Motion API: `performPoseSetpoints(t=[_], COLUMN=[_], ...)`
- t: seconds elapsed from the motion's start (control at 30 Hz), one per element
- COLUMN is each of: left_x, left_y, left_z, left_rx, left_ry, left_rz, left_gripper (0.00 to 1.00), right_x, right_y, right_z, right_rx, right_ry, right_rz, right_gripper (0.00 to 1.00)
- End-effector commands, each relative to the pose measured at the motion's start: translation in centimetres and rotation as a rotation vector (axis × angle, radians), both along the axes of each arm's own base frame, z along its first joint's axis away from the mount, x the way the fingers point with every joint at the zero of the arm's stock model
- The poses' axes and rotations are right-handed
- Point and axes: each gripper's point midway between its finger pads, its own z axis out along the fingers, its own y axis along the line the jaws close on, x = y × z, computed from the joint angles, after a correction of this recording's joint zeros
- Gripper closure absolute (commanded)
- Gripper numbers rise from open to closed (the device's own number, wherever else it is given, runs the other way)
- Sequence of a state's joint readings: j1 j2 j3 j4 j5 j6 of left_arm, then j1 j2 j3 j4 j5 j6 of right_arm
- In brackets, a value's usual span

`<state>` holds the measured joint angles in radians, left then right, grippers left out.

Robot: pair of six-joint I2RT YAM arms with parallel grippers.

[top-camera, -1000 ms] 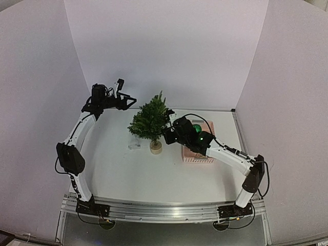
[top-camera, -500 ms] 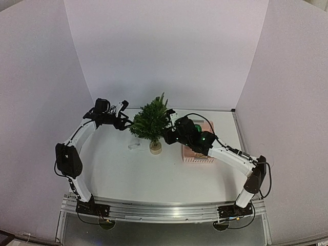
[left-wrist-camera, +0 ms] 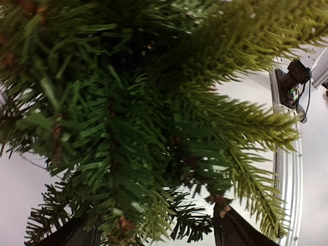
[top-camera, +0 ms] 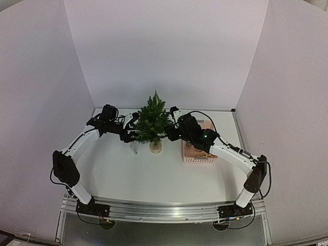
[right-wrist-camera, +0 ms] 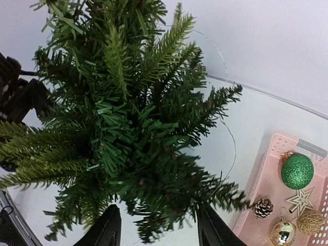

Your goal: Decorate the small christmas tree

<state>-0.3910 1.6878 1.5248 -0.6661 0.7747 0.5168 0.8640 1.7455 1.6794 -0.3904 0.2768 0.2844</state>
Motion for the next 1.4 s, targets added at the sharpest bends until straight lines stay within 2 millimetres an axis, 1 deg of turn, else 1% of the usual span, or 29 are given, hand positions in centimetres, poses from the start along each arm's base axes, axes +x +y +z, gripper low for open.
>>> performPoseSetpoints(t=[0.0, 0.07, 0.13, 0.3, 0.37, 0.5, 0.57, 0.6, 0.63, 0.7, 0.73, 0.77, 0.83, 0.9, 1.03, 1.13, 1.2, 1.37], left_x=[-2.2, -2.6, -3.0, -3.7, -4.1, -5.5, -7.0, -8.2, -9.6, -13.0, -14.3, -15.2, -16.7, -17.5, -17.8, -17.6, -16.9, -14.8], left_y=[0.0, 0.0, 0.3, 1.1, 1.3, 2.0, 2.4, 2.6, 2.7, 2.8, 2.7, 2.7, 2.4, 1.5, -1.4, -3.2, -4.1, -6.6], left_z=[1.5, 1.8, 2.6, 3.6, 4.5, 6.8, 8.5, 8.7, 8.5, 7.8, 6.8, 5.2, 2.9, 1.6, -0.6, -2.5, -3.8, -5.3], left_rx=[-0.016, -0.023, -0.030, -0.029, -0.042, -0.073, -0.114, -0.131, -0.138, -0.139, -0.118, -0.087, -0.032, -0.013, 0.000, 0.010, 0.023, 0.034], left_ry=[-0.039, -0.043, -0.065, -0.126, -0.167, -0.322, -0.448, -0.514, -0.579, -0.736, -0.814, -0.857, -0.903, -0.924, -1.048, -1.109, -1.140, -1.211], left_rz=[-0.052, -0.059, -0.057, -0.036, -0.034, -0.047, -0.068, -0.102, -0.153, -0.283, -0.352, -0.413, -0.515, -0.582, -0.664, -0.739, -0.778, -0.812], left_gripper=[0.27, 0.27, 0.28, 0.26, 0.25, 0.25, 0.25, 0.24, 0.24, 0.21, 0.19, 0.19, 0.18, 0.18, 0.18, 0.19, 0.20, 0.19], right_x=[0.9, 1.1, 1.2, 0.9, 0.7, 0.3, 0.1, 0.0, 0.0, -0.2, -0.3, -0.4, -0.6, -0.8, -1.0, -1.4, -1.6, -2.2], right_y=[-0.1, -0.2, -0.2, -0.4, -0.7, -1.2, -1.4, -1.4, -1.4, -1.4, -1.3, -1.3, -1.1, -1.1, -1.2, -1.4, -1.6, -2.2], right_z=[0.6, 0.6, 0.9, 2.2, 2.7, 3.2, 3.4, 3.5, 3.7, 3.8, 3.7, 3.8, 3.7, 3.7, 3.4, 3.1, 2.9, 2.2], right_rx=[0.004, 0.006, 0.014, 0.042, 0.054, 0.069, 0.081, 0.088, 0.092, 0.096, 0.097, 0.097, 0.098, 0.100, 0.095, 0.092, 0.092, 0.086], right_ry=[-0.018, -0.018, -0.019, -0.030, -0.032, -0.032, -0.027, -0.026, -0.025, -0.023, -0.021, -0.021, -0.018, -0.015, -0.009, -0.001, 0.006, 0.019], right_rz=[-0.009, -0.013, -0.016, -0.018, -0.022, -0.033, -0.034, -0.034, -0.033, -0.026, -0.020, -0.013, 0.003, 0.012, 0.019, 0.026, 0.027, 0.023], right_gripper=[0.50, 0.50, 0.50, 0.48, 0.48, 0.47, 0.47, 0.46, 0.46, 0.45, 0.44, 0.44, 0.43, 0.42, 0.42, 0.42, 0.41, 0.41])
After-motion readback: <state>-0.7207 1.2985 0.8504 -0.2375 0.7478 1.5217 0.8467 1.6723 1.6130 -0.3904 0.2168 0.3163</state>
